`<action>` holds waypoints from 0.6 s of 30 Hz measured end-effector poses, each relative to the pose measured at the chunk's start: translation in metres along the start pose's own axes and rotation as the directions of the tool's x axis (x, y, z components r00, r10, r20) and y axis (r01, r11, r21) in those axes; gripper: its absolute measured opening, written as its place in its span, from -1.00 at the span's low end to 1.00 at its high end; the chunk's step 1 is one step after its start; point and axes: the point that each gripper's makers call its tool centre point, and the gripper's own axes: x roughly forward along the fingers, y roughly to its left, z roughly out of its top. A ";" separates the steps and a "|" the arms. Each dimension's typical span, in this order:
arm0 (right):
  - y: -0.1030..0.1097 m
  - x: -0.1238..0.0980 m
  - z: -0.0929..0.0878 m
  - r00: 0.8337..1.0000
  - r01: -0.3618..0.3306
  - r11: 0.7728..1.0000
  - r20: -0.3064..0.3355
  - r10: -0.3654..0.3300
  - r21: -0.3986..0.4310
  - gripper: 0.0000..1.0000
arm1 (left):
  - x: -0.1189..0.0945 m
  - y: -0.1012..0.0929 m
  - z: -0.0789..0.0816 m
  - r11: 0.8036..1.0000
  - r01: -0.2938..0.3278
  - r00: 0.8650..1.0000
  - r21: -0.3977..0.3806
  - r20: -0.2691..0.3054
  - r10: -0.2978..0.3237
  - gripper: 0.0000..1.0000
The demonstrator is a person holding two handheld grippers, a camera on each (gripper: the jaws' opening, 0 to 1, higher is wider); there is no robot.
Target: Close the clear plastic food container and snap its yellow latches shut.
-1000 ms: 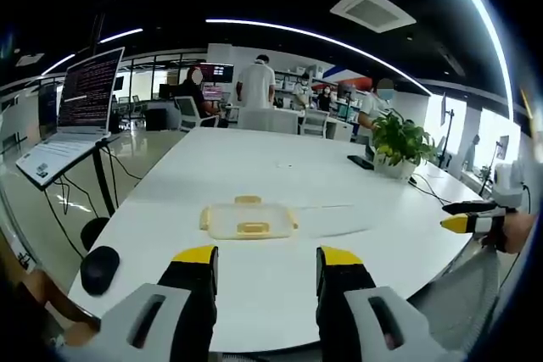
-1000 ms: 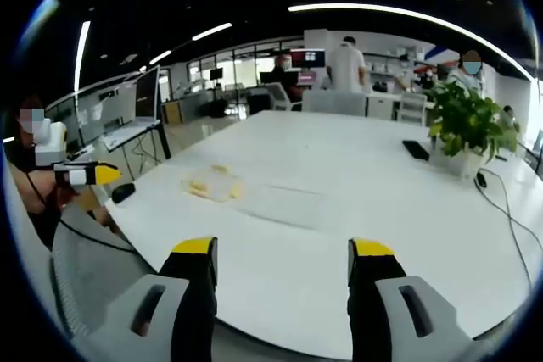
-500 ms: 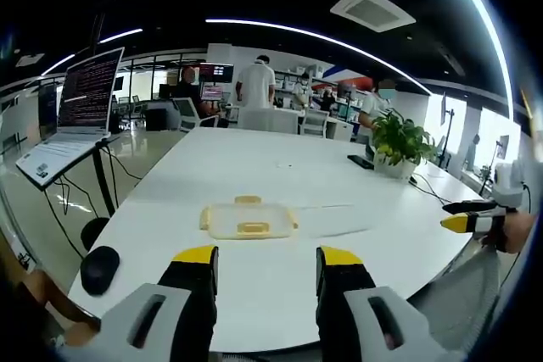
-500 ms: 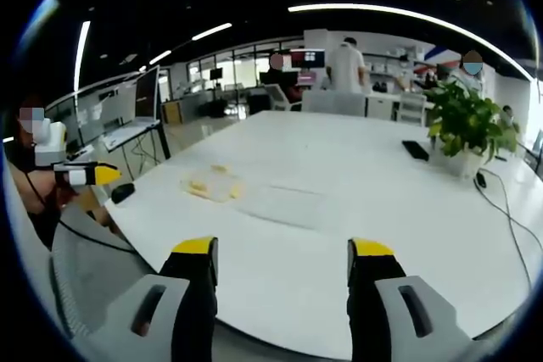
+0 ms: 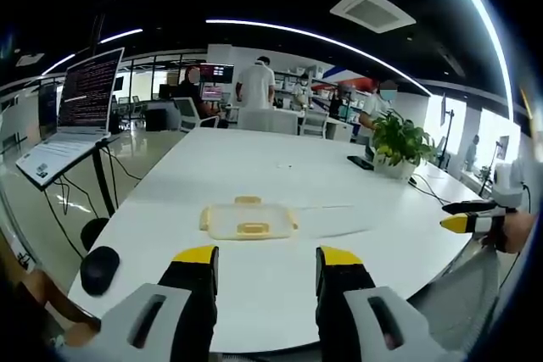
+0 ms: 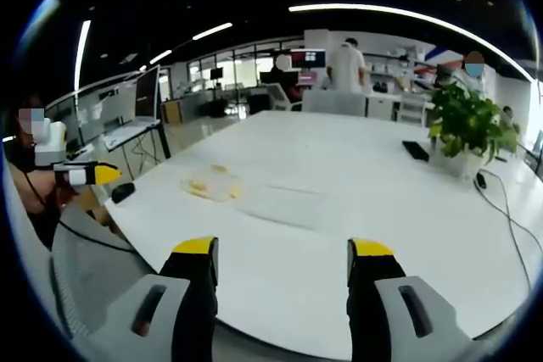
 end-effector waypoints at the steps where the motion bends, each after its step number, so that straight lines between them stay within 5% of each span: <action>1: 0.000 0.000 0.000 1.000 0.000 1.000 0.000 0.000 -0.001 0.19 | 0.000 0.000 0.000 1.000 0.000 1.000 0.001 -0.001 0.000 -0.20; 18: -0.006 0.010 0.011 1.000 -0.014 1.000 0.007 0.014 -0.021 0.17 | 0.005 0.005 0.001 1.000 0.006 1.000 0.010 -0.005 -0.006 -0.21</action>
